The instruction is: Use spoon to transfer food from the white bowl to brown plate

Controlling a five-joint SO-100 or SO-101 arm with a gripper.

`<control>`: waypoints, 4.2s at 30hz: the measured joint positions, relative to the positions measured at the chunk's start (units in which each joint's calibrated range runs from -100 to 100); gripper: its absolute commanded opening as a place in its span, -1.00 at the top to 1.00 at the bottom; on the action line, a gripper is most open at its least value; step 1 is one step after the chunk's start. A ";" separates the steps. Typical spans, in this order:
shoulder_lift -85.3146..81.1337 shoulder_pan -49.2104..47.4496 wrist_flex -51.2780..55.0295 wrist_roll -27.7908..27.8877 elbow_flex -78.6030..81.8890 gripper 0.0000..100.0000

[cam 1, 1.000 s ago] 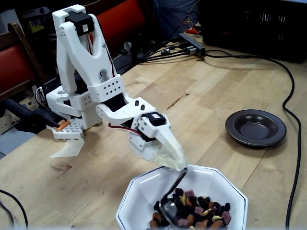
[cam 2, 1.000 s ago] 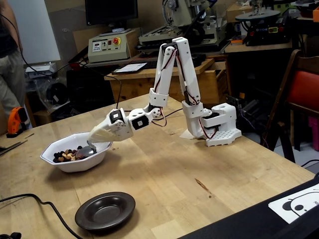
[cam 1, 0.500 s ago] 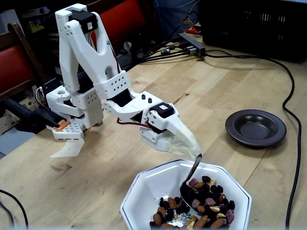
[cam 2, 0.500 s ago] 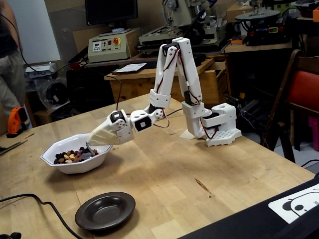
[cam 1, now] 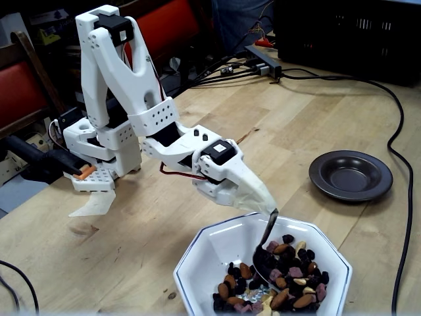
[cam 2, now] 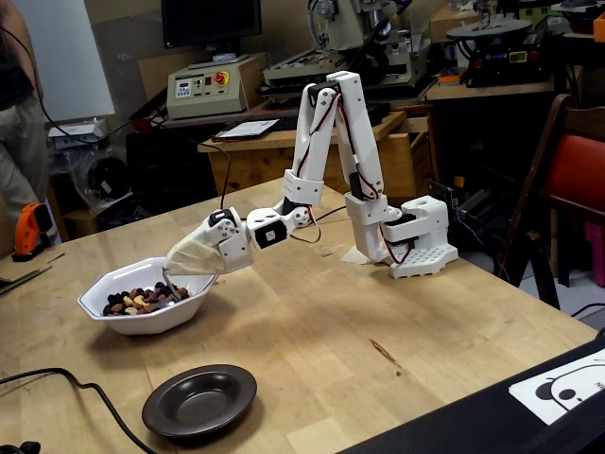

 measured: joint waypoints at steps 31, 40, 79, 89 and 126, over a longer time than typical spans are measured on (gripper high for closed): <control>-18.29 7.15 2.01 -4.15 0.17 0.95; -26.19 7.15 14.05 -4.15 0.17 0.95; -56.76 -6.64 43.36 -4.20 0.25 0.95; -56.76 -14.31 43.36 -4.15 0.25 0.95; -54.44 -25.33 43.36 -2.39 0.25 0.95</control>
